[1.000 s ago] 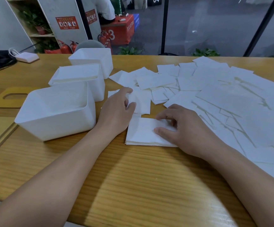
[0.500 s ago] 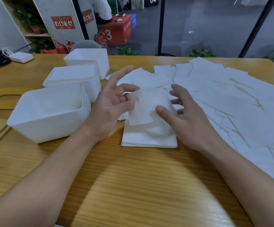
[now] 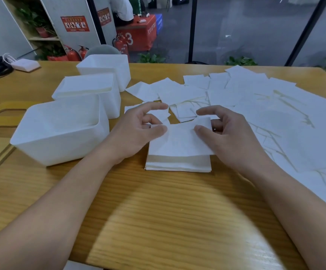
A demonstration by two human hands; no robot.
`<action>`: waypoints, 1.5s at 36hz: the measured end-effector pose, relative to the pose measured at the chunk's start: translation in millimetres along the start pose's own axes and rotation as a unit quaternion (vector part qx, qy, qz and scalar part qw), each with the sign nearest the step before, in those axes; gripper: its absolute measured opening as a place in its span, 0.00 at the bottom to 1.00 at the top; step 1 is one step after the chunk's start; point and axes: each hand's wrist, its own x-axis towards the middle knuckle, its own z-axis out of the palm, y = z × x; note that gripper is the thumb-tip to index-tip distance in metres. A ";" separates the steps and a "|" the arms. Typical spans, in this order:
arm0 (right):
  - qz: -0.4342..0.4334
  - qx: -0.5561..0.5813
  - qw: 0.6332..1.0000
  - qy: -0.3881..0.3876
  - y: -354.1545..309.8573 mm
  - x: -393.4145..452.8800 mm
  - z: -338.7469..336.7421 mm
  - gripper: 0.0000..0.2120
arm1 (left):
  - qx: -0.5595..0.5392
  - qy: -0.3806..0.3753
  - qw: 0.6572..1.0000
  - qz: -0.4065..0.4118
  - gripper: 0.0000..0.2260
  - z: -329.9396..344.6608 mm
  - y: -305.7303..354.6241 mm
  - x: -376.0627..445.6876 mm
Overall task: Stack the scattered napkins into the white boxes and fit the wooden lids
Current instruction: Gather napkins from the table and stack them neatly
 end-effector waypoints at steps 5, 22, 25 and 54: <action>-0.015 -0.136 0.991 -0.016 5.2 -1.4 1.2 0.14 | 0.073 -0.015 0.997 0.002 0.22 -2.1 -2.5 -0.4; -0.100 -0.240 0.963 -0.064 8.1 -3.6 8.1 0.14 | 0.242 0.118 0.961 0.067 0.05 -7.5 -12.5 5.6; -0.105 -0.235 0.963 -0.084 9.3 -5.2 12.7 0.12 | 0.254 0.106 0.960 0.052 0.05 -7.2 -16.3 7.1; -0.124 -0.220 0.968 0.007 8.5 -4.4 12.9 0.29 | 0.166 0.040 0.972 0.164 0.10 11.4 -4.9 -6.9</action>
